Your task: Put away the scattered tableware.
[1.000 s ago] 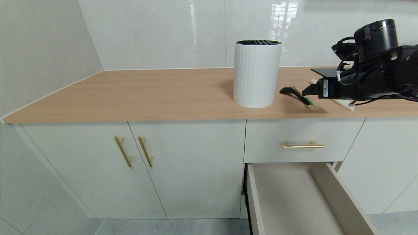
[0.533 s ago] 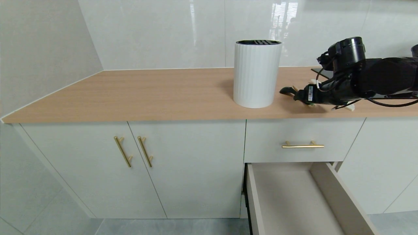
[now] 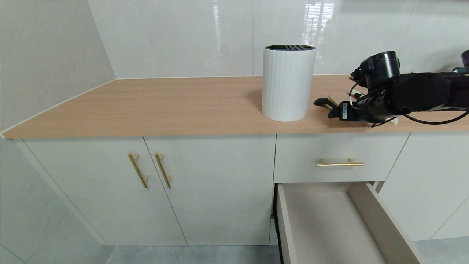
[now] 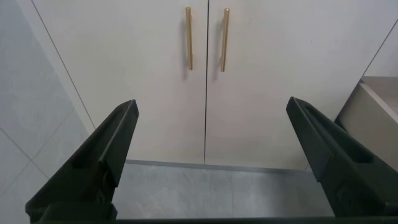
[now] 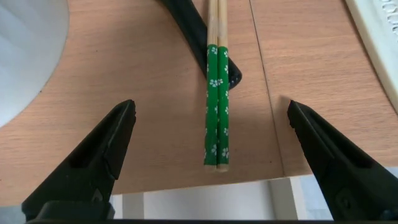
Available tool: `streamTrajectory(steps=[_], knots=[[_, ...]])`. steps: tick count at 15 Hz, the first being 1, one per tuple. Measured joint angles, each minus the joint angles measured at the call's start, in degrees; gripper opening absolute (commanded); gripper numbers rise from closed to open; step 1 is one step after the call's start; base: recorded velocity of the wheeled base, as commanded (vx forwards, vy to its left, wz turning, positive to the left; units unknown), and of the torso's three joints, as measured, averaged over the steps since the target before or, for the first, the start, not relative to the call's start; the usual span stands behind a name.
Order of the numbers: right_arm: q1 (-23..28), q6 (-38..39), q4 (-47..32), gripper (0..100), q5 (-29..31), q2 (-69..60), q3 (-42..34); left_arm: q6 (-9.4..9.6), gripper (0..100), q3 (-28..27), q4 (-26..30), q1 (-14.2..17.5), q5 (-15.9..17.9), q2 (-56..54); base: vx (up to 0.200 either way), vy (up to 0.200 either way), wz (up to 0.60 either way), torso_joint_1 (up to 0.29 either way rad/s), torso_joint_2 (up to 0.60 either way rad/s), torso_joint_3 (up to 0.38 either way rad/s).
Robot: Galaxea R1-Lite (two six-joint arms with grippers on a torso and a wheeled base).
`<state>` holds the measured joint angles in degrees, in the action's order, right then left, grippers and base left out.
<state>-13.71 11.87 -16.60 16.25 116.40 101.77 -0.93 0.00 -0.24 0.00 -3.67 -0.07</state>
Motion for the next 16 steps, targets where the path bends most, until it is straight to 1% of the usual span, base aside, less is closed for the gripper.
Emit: streamTrajectory(steps=[1,12,16], knots=[[0.05,0.0,0.0,0,0.0,0.09,0.0,0.02,100,0.0,0.0,0.0,0.0,0.0,0.0,0.0,0.0,0.0,0.0,0.0],[0.27,-0.09,0.0,0,0.09,0.3,-0.11,-0.02,100,0.0,0.0,0.0,0.01,0.0,0.0,0.0,0.0,0.0,0.0,0.0],[0.66,0.24,-0.04,0,0.41,-1.62,-0.45,-0.02,100,0.0,0.02,0.0,0.0,0.0,0.0,0.0,0.0,0.0,0.0,0.0]])
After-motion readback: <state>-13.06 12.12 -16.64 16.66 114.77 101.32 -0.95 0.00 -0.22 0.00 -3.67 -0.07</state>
